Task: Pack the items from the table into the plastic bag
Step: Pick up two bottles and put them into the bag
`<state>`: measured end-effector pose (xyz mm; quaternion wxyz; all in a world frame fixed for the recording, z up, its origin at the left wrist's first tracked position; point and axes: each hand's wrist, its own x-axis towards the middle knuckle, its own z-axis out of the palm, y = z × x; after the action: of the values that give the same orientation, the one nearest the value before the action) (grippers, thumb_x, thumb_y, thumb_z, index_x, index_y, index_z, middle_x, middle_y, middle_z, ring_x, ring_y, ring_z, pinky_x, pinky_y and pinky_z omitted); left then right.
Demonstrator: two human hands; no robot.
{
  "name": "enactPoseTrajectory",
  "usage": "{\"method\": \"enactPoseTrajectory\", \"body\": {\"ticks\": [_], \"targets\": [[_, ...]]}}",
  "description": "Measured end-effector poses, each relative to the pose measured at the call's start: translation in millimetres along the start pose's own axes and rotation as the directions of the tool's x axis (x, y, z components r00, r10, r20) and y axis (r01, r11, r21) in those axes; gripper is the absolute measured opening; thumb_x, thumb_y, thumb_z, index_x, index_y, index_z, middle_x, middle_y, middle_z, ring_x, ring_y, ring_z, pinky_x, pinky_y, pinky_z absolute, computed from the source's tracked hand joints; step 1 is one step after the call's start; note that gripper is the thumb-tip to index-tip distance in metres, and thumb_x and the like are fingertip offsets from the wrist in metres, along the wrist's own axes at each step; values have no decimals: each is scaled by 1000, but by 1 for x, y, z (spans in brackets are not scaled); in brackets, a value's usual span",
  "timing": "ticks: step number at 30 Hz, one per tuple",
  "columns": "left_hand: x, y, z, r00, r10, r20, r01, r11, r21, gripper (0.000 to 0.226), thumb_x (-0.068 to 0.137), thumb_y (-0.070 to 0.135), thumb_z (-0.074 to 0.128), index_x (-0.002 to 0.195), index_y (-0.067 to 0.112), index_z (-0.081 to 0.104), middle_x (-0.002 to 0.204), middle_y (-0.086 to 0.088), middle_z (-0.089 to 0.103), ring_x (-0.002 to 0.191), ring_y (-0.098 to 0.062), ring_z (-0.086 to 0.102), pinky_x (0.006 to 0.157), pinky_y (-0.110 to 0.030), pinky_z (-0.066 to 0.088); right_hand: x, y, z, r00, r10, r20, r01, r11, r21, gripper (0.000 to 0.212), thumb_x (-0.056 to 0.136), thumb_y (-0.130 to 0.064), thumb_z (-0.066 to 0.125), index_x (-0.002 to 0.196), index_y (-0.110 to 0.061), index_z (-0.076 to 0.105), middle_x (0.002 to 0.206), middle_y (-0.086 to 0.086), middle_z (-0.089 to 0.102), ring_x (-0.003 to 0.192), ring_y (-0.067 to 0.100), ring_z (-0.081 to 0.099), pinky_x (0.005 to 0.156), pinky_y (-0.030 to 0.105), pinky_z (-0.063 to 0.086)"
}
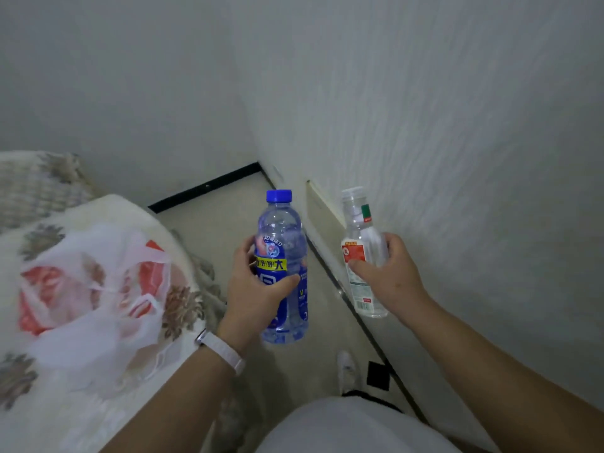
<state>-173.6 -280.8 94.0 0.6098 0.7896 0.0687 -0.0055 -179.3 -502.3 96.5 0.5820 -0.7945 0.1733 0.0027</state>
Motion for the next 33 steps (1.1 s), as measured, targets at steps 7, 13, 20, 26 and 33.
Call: {"method": "enactPoseTrajectory", "body": {"ticks": [7, 13, 20, 26, 33], "targets": [[43, 22, -38, 951, 6, -308, -3, 1000, 8, 80, 69, -4, 81, 132, 24, 39, 111, 14, 60, 91, 7, 64, 71, -13, 52, 103, -46, 69, 956, -98, 277, 112, 993, -34, 45, 76, -38, 78, 109, -30, 48, 94, -12, 62, 83, 6, 63, 73, 29, 50], [54, 9, -77, 849, -61, -525, 40, 998, -52, 82, 69, -5, 81, 132, 28, 38, 116, 14, 58, 93, 6, 64, 71, -12, 52, 131, -80, 144, 833, -132, 538, 195, 979, -61, 46, 78, -38, 77, 114, -30, 48, 99, -8, 62, 88, 11, 65, 72, 34, 53], [90, -36, -149, 686, -162, -709, 66, 985, -161, 86, 67, -1, 84, 135, 26, 39, 117, 13, 57, 96, 3, 64, 75, -16, 55, 153, -113, 248, 672, -119, 731, 316, 939, -137, 50, 78, -31, 78, 116, -29, 46, 98, -9, 61, 85, 7, 62, 66, 24, 47], [122, -70, -214, 572, -197, -796, 25, 974, -223, 82, 67, -3, 83, 129, 29, 40, 114, 14, 57, 92, 4, 65, 71, -16, 53, 165, -150, 325, 577, -117, 808, 421, 891, -171, 48, 80, -21, 77, 112, -30, 43, 93, -14, 60, 70, -10, 60, 52, 7, 39], [133, -111, -254, 375, -255, -891, 13, 963, -270, 89, 70, 1, 83, 137, 33, 35, 129, 6, 54, 110, -3, 61, 85, -21, 55, 157, -173, 399, 480, -117, 869, 443, 887, -126, 53, 75, -16, 79, 115, -23, 45, 96, -8, 64, 82, 5, 66, 71, 27, 54]]}}
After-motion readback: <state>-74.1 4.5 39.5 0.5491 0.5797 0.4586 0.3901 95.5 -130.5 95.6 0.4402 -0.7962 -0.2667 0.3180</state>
